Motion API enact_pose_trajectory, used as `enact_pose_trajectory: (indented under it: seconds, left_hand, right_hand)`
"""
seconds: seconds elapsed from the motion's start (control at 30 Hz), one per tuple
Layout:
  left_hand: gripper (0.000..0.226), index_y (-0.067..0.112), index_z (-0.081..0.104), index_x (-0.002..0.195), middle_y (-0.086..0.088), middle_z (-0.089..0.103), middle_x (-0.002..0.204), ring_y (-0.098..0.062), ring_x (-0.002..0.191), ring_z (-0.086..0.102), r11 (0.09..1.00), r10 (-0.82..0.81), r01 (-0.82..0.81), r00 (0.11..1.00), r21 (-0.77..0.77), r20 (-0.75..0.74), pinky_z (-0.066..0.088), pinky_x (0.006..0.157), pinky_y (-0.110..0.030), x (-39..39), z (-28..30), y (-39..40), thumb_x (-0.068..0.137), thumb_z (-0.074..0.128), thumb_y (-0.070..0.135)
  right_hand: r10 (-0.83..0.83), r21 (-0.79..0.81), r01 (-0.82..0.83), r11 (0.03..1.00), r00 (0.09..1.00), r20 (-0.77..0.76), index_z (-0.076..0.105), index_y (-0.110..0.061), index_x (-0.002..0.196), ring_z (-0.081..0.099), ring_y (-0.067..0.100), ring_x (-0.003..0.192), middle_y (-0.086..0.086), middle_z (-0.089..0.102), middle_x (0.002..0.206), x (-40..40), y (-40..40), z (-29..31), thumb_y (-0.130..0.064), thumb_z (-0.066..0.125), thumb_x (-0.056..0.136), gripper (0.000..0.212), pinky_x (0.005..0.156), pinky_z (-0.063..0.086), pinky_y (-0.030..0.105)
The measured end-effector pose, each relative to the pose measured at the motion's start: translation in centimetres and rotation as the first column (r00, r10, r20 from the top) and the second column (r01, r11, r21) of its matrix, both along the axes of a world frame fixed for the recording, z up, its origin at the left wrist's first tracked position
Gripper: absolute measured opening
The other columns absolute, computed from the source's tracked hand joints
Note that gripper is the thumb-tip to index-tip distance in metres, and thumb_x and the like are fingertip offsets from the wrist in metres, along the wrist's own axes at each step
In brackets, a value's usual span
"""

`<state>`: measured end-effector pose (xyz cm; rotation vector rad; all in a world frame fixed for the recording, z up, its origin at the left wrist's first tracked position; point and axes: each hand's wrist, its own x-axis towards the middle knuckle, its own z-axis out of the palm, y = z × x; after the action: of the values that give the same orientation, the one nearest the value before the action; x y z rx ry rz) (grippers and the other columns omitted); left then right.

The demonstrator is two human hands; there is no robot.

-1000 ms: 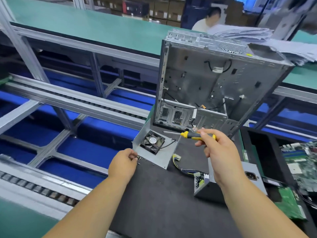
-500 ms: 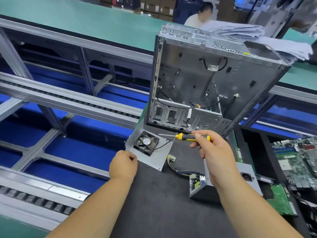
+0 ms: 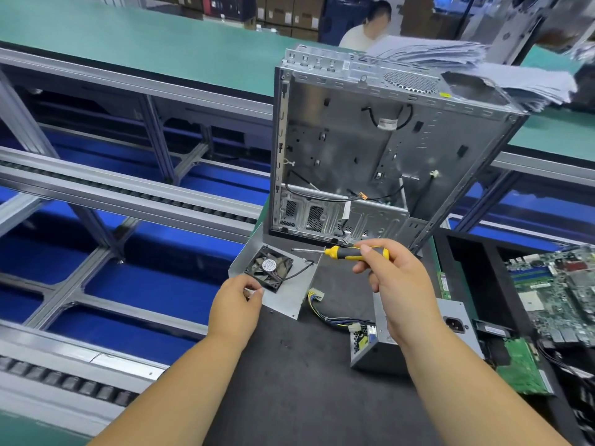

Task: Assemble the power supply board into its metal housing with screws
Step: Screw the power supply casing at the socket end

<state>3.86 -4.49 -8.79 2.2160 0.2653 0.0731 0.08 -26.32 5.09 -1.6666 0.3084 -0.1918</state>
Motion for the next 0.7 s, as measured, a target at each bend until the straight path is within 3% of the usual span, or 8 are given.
enact_pose_trajectory:
  seconds: [0.1, 0.2, 0.4, 0.47, 0.53, 0.7]
  left_hand:
    - [0.016, 0.032, 0.06, 0.078, 0.01, 0.064, 0.079, 0.0, 0.075, 0.057, 0.982, -0.023, 0.03, 0.999, -0.185, 0.042, 0.04, 0.062, -0.018, 0.4, 1.7, -1.0, 0.089, 0.066, 0.022]
    - [0.018, 0.031, 0.064, 0.078, 0.009, 0.067, 0.077, -0.002, 0.072, 0.059, 0.899, -0.045, 0.069, 0.997, -0.433, 0.065, 0.044, 0.067, -0.014, 0.6, 4.1, -2.0, 0.087, 0.07, 0.018]
    - [0.011, 0.015, 0.067, 0.085, 0.003, 0.064, 0.073, -0.01, 0.065, 0.053, 0.553, -0.145, 0.096, 0.989, -0.827, 0.017, 0.043, 0.065, -0.021, 0.4, 7.6, -4.1, 0.093, 0.062, 0.008]
    - [0.011, 0.014, 0.064, 0.086, 0.003, 0.063, 0.074, -0.009, 0.064, 0.054, 0.429, -0.195, 0.067, 0.981, -0.901, -0.02, 0.046, 0.063, -0.019, 0.2, 8.3, -4.7, 0.096, 0.059, 0.011]
    - [0.013, 0.015, 0.062, 0.086, 0.003, 0.063, 0.073, -0.007, 0.063, 0.056, 0.361, -0.232, 0.043, 0.972, -0.932, -0.045, 0.049, 0.06, -0.017, -0.1, 8.6, -5.3, 0.097, 0.056, 0.012]
    - [0.012, 0.012, 0.062, 0.088, 0.002, 0.066, 0.071, -0.005, 0.061, 0.06, 0.324, -0.267, 0.049, 0.963, -0.945, -0.041, 0.052, 0.057, -0.015, -0.4, 8.8, -5.9, 0.097, 0.055, 0.011]
  right_hand:
    - [-0.003, 0.004, 0.003, 1.0, 1.0, 0.011, 0.072, -0.034, 0.089, 0.045, 0.007, 0.059, -0.001, 0.067, 0.067, -0.1, -0.3, 0.3, -0.028, 0.062, 0.094, 0.012, 0.072, 0.037, 0.031]
    - [0.022, 0.008, -0.022, 1.0, 0.999, 0.032, 0.072, -0.032, 0.088, 0.047, 0.002, 0.056, -0.001, 0.066, 0.066, -0.4, -0.7, 0.7, -0.027, 0.062, 0.094, 0.012, 0.074, 0.038, 0.031]
    - [0.049, 0.004, -0.05, 0.999, 0.993, 0.109, 0.071, -0.028, 0.089, 0.048, 0.002, 0.055, 0.0, 0.065, 0.065, -1.3, -2.0, 1.5, -0.032, 0.063, 0.09, 0.009, 0.068, 0.035, 0.028]
    - [0.046, 0.004, -0.047, 0.999, 0.992, 0.114, 0.071, -0.029, 0.089, 0.047, 0.004, 0.056, 0.0, 0.065, 0.066, -1.6, -2.5, 1.8, -0.039, 0.062, 0.084, 0.015, 0.067, 0.035, 0.03]
    - [0.046, -0.011, -0.045, 0.999, 0.992, 0.118, 0.072, -0.029, 0.089, 0.048, 0.004, 0.057, 0.0, 0.065, 0.066, -1.9, -2.8, 2.2, -0.041, 0.06, 0.082, 0.018, 0.067, 0.036, 0.03]
    - [0.009, -0.059, -0.003, 0.998, 0.994, 0.109, 0.07, -0.027, 0.088, 0.049, 0.001, 0.055, -0.001, 0.064, 0.064, -2.7, -3.0, 2.9, -0.037, 0.061, 0.084, 0.015, 0.066, 0.036, 0.029]
